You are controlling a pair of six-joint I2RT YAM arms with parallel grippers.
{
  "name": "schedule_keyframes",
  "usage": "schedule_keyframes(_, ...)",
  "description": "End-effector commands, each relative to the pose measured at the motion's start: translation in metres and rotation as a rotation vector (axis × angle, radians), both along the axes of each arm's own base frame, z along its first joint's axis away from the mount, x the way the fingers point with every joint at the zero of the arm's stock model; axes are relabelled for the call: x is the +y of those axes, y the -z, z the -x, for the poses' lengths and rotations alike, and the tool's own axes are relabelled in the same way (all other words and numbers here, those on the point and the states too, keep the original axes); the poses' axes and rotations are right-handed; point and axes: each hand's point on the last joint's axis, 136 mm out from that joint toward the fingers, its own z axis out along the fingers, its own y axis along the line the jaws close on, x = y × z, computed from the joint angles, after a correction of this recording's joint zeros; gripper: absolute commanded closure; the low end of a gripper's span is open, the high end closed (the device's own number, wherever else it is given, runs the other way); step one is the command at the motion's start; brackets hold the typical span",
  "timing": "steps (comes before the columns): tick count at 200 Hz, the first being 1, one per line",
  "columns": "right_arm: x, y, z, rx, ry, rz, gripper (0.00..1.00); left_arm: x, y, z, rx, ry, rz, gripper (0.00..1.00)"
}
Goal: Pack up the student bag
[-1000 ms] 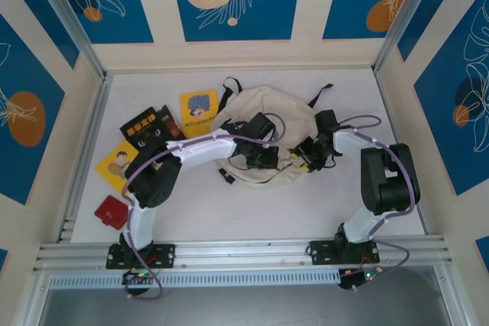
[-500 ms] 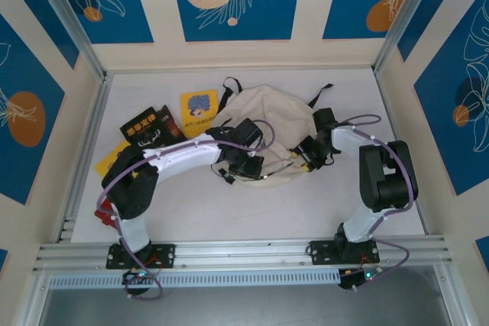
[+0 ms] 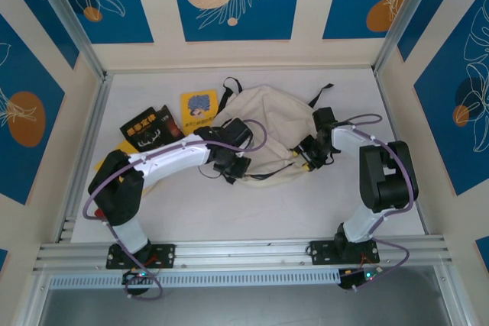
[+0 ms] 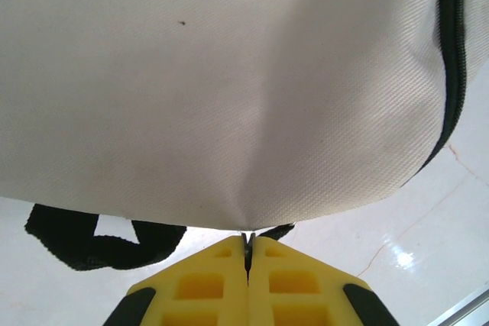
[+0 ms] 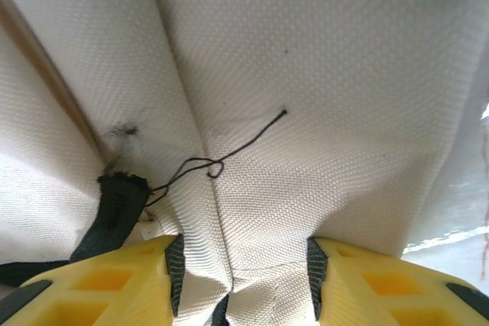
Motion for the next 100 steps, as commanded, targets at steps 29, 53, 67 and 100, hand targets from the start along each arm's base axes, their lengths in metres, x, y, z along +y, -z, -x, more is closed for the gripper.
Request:
schedule_keyframes(29,0.007,-0.051,0.013,-0.14,-0.047,-0.037,0.45,-0.036,-0.034,0.002,-0.048,0.082,0.202,1.0)
schedule_keyframes(53,0.016,-0.055,0.036,-0.133,-0.027,-0.104,0.44,-0.062,-0.052,0.006,-0.072,0.131,0.29,1.0)
schedule_keyframes(67,0.017,-0.054,0.049,-0.124,-0.008,-0.123,0.43,-0.08,-0.06,0.009,-0.071,0.153,0.349,1.0)
schedule_keyframes(100,0.016,-0.051,0.069,-0.108,0.021,-0.143,0.27,-0.116,-0.073,0.015,-0.069,0.202,0.422,1.0)
